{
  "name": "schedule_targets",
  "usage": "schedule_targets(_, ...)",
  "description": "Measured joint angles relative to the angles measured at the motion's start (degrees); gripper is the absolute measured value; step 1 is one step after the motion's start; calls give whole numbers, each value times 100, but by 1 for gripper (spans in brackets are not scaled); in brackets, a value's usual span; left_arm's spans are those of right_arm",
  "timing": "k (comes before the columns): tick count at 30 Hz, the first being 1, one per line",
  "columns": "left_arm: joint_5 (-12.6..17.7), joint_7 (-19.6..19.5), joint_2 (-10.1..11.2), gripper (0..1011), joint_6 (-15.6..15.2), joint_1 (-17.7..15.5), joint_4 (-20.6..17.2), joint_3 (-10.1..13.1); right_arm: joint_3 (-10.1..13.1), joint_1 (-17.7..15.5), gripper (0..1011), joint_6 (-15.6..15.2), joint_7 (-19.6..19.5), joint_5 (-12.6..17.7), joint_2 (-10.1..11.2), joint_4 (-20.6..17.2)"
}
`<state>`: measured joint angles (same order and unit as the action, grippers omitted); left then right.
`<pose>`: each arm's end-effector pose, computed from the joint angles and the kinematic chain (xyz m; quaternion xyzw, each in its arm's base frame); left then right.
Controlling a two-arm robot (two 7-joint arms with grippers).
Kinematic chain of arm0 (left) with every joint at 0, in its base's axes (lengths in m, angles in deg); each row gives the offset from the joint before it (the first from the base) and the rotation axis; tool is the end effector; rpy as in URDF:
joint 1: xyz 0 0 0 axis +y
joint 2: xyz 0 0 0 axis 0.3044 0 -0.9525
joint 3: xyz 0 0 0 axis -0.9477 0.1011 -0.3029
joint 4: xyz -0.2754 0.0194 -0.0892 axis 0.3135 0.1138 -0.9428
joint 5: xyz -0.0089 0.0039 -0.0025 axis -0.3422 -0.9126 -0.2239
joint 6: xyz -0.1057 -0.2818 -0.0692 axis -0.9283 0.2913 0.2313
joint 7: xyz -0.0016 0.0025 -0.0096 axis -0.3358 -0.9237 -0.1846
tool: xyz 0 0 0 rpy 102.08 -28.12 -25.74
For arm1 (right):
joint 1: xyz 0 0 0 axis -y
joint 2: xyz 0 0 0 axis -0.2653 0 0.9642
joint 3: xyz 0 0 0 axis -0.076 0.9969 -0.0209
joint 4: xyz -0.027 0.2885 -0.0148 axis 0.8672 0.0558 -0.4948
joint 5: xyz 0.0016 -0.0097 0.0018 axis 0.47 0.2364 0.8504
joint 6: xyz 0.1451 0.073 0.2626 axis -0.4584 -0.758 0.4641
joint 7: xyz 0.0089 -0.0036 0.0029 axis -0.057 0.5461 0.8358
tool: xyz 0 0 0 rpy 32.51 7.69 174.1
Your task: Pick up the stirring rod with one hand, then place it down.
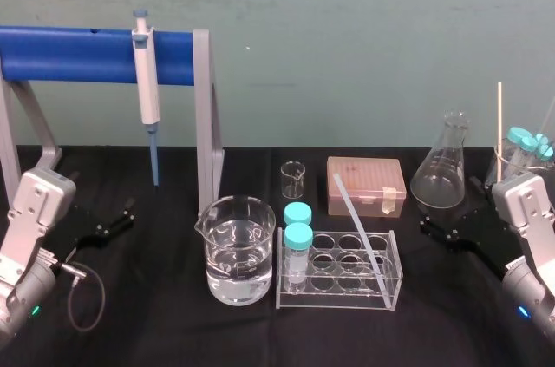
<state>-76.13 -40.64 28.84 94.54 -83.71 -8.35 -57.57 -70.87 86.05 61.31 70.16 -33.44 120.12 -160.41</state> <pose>0.3582 0.0826 -0.3023 0.1414 -0.1325 0.5800 0.7913 0.3582 -0.0826 -0.3022 -0.1414 -0.1326 -0.5799 0.7913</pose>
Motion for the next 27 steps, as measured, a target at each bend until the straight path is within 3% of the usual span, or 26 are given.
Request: schedule_targets(27, 0, 0, 0, 1000, 0, 0, 0, 0, 0, 0, 1003, 0, 0, 2, 0, 0)
